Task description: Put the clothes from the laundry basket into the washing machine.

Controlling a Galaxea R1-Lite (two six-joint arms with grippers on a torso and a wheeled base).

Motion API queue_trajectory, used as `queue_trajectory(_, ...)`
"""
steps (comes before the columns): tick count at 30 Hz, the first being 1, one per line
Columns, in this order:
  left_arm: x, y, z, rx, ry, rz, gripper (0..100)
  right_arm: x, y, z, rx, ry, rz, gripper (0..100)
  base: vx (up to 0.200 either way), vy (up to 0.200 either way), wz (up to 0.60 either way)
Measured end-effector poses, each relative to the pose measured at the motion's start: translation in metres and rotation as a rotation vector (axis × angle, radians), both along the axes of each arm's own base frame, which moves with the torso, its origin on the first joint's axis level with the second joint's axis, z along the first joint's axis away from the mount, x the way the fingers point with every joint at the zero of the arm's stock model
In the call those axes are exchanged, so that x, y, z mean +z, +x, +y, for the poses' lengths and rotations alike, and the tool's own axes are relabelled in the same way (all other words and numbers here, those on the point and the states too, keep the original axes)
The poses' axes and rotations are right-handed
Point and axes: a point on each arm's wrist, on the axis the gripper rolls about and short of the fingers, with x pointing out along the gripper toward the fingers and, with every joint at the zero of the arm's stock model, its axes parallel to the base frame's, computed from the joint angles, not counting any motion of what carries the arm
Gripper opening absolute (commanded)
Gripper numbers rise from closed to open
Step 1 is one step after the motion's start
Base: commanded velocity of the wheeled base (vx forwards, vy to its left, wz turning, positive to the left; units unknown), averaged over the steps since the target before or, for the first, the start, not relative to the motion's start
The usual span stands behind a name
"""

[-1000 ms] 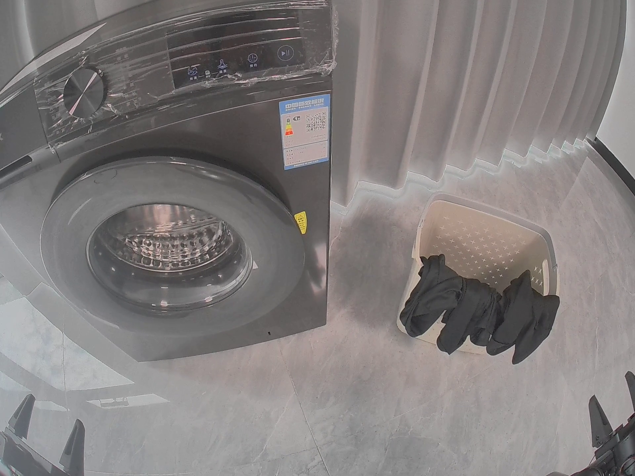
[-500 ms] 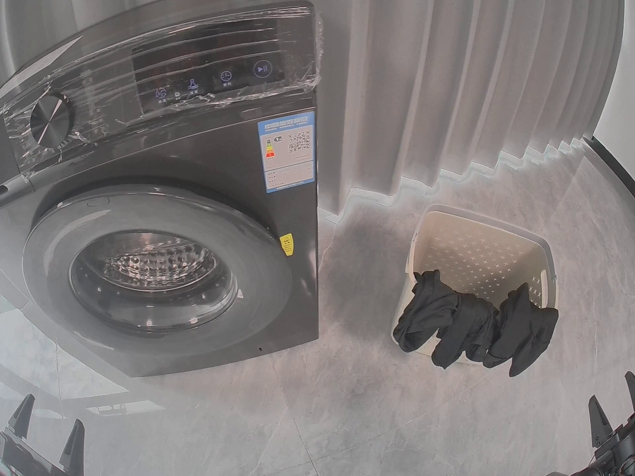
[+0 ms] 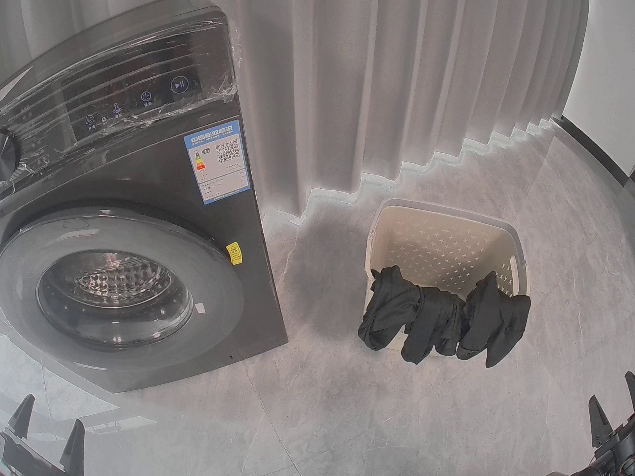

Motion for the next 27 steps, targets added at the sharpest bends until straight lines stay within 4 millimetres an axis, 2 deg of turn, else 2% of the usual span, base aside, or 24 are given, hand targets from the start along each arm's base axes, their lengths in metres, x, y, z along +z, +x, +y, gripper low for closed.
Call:
queue_trajectory(6,0.0,0.0,0.0,0.0,0.0,0.0,100,0.0,0.0,0.0,0.0,0.0,0.0,100,0.2,-0.2,0.0)
queue_trajectory(24,0.0,0.0,0.0,0.0,0.0,0.0,100,0.0,0.0,0.0,0.0,0.0,0.0,100,0.0,0.0,0.0)
queue_trajectory(27,0.0,0.0,0.0001,0.004,0.002,0.0,100,0.0,0.0,0.0,0.0,0.0,0.0,100,0.0,-0.2,0.0)
